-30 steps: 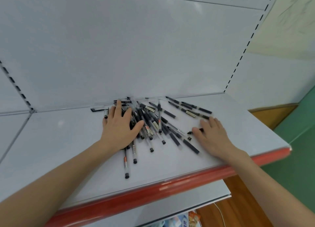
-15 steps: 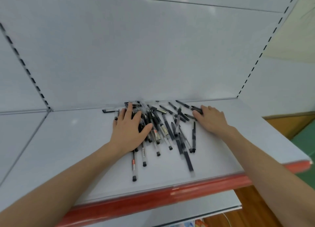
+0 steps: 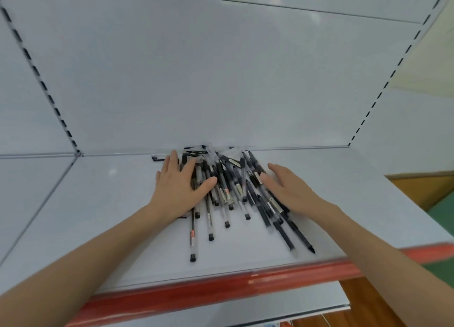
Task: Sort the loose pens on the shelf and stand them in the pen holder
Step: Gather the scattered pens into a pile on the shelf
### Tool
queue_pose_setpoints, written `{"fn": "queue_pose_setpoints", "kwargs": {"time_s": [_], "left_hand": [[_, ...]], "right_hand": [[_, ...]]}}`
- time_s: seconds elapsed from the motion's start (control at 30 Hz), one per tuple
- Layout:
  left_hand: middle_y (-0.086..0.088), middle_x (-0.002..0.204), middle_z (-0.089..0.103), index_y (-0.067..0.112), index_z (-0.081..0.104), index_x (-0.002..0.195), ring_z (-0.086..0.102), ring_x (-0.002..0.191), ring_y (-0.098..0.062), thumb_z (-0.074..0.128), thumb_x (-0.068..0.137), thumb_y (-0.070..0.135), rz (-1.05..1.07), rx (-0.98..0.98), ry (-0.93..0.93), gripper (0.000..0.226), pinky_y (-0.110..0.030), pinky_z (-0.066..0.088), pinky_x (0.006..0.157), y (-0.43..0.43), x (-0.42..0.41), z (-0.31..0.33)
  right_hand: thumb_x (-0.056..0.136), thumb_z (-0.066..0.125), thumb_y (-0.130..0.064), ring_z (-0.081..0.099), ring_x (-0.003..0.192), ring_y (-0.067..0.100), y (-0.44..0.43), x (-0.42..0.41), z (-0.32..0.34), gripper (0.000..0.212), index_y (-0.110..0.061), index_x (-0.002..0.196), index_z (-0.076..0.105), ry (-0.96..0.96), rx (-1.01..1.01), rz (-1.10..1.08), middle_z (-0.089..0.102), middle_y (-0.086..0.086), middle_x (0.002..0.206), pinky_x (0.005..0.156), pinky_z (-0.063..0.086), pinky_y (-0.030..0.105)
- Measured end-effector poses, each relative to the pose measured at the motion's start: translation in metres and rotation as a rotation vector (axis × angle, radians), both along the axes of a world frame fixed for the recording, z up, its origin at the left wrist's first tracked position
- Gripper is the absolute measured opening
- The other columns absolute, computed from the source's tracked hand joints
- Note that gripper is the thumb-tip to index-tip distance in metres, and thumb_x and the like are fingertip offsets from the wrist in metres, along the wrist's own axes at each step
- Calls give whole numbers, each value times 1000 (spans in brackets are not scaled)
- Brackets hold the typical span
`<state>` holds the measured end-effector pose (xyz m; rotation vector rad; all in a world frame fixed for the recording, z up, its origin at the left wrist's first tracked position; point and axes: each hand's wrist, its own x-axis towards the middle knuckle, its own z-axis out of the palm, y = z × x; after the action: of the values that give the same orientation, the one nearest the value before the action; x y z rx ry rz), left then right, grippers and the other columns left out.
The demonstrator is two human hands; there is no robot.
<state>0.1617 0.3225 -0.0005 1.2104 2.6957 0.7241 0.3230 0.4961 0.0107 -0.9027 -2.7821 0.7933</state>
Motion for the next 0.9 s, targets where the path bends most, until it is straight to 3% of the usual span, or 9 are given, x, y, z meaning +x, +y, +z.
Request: {"fn": "queue_pose_setpoints", "kwargs": {"time_s": [0.1,0.2,0.23,0.4,0.47,0.53,0.7,0.8,0.9], "left_hand": [[-15,156,8,20,19,147,3,144,-28,35,86,64,-65,-39,12,77,-44,9,118,5,4,-2],[-13,156,10,16,19,147,2,145,-25,32,91,58,-96,-57,34,71,-41,6,118,15,11,-1],[-12,156,9,16,18,147,0,145,-24,31,92,55,-112,-58,30,68,-38,3,118,18,13,0],[-9,156,12,14,21,146,2,145,-20,31,95,47,-185,32,-59,62,-44,7,118,24,12,5],[-4,157,10,16,25,145,3,145,-15,34,94,47,-215,104,-56,60,-44,9,118,13,8,6],[0,157,4,19,27,145,3,145,-13,38,92,50,-246,134,4,62,-33,7,118,-4,6,8],[9,154,-20,36,1,146,-16,142,-8,21,58,92,-350,-131,7,106,-36,1,117,-46,7,5],[10,147,-32,43,-18,139,-29,137,-8,12,50,96,-432,-282,115,108,-43,-2,118,-44,10,-1],[7,151,-26,37,-11,144,-27,139,-11,11,52,94,-432,-289,145,111,-46,-1,118,-31,11,-2]], "right_hand": [[89,24,-59,40,128,27,-5,-9,-16,71,-7,134,40,6,45,31,46,13,136,109,30,42],[96,31,-37,48,102,27,-15,-27,-18,39,-5,103,51,86,37,14,54,12,103,91,37,37],[97,31,-32,47,102,27,-19,-33,-16,32,-6,100,51,98,25,27,53,11,102,93,37,38],[96,34,-32,40,125,28,-25,-43,-8,38,-11,123,50,144,-52,98,49,8,126,106,31,38],[97,36,-36,22,141,21,-27,-30,1,46,-15,138,39,144,-105,86,34,2,146,112,18,32],[95,38,-45,7,144,10,-27,-9,8,59,-19,146,24,106,-123,121,14,-3,156,113,9,27],[69,44,-71,-4,142,3,-30,40,10,94,-36,147,5,-137,-64,276,-11,-14,155,113,6,28],[67,43,-74,-11,142,3,-34,46,3,101,-35,146,-5,-199,27,336,-18,-14,154,115,2,28],[69,32,-76,-11,143,9,-34,30,-1,100,-28,146,-8,-192,118,319,-17,-5,155,116,1,29]]}}
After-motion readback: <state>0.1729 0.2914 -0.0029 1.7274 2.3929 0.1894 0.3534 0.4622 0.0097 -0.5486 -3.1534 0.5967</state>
